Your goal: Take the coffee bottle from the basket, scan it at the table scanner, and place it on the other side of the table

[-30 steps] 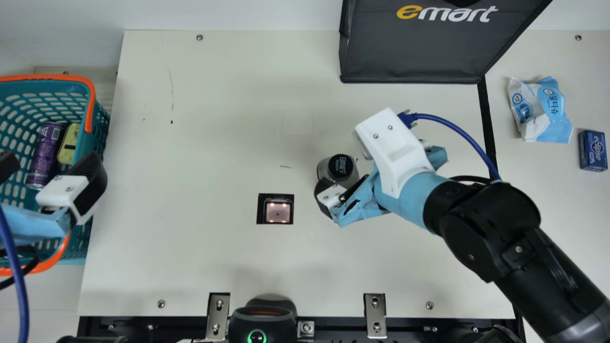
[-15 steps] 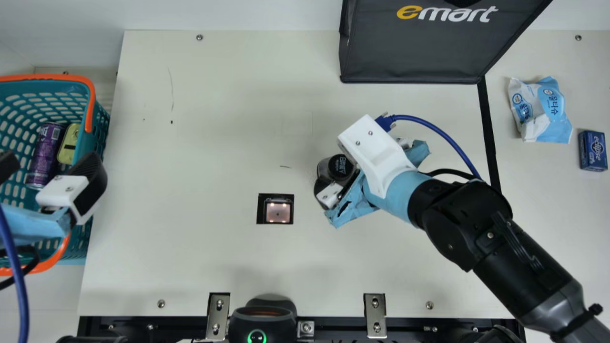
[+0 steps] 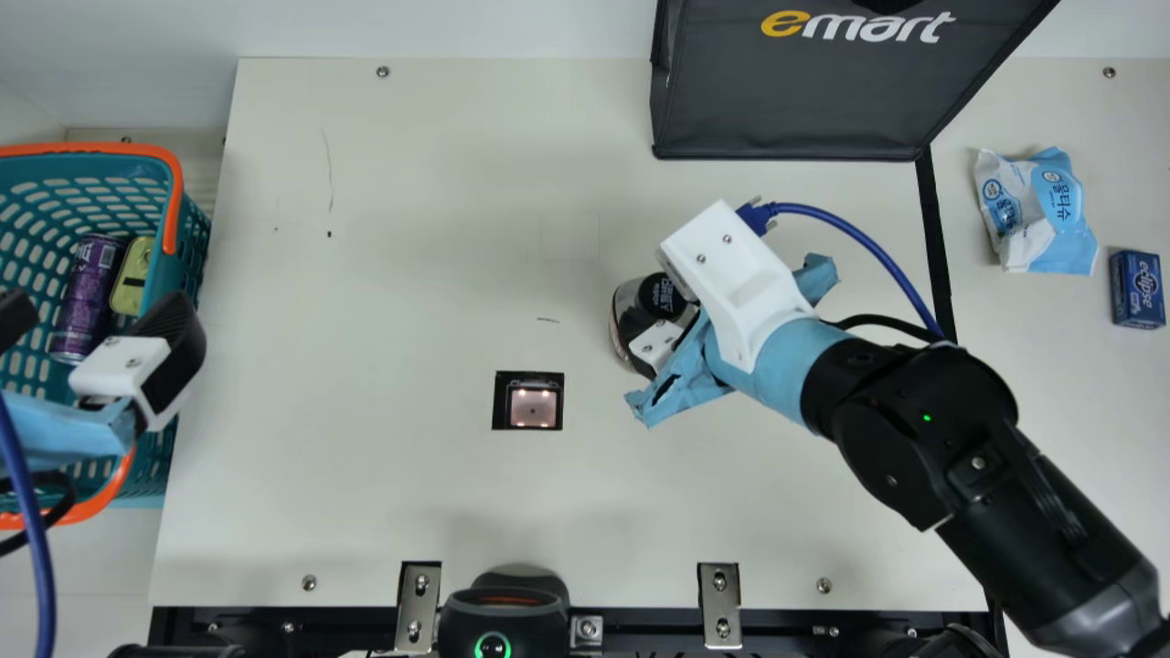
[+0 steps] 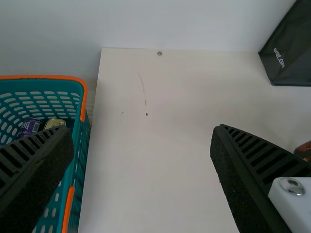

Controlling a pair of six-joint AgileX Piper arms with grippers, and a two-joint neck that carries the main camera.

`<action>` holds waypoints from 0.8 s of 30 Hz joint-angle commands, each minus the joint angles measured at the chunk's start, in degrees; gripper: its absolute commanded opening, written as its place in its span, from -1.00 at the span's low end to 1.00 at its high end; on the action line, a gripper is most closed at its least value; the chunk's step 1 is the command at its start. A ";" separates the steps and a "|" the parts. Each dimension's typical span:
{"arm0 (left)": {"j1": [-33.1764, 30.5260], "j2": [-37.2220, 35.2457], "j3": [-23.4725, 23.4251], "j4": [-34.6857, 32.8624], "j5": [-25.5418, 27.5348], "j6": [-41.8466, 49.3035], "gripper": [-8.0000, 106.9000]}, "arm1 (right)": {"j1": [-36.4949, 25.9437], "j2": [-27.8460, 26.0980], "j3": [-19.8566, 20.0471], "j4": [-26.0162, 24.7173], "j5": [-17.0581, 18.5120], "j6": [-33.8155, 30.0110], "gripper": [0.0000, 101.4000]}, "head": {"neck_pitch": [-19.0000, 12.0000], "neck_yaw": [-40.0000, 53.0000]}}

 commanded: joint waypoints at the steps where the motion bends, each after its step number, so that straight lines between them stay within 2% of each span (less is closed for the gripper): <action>1: 0.00 0.00 0.00 0.00 0.00 0.00 0.71 | 0.11 -0.29 -1.46 -0.33 1.52 0.98 -1.00 | -1.40 0.09; 7: 0.00 0.00 0.00 0.00 0.00 0.00 0.71 | -1.37 -1.25 -3.50 -3.14 4.41 4.84 -1.00 | -1.40 -7.94; 14: 0.00 0.00 0.00 0.00 0.00 0.00 0.71 | -7.62 -3.75 -1.41 -6.21 5.42 8.52 -1.00 | -1.40 -17.28; 16: 0.00 0.00 0.00 0.00 0.00 0.00 0.71 | -10.14 -4.66 -0.53 -6.37 5.62 8.49 -1.00 | -1.40 -19.91; 24: 0.00 0.00 0.00 0.00 0.00 0.00 0.71 | -21.92 -7.82 2.27 -5.35 6.57 4.83 -1.00 | -1.40 -19.91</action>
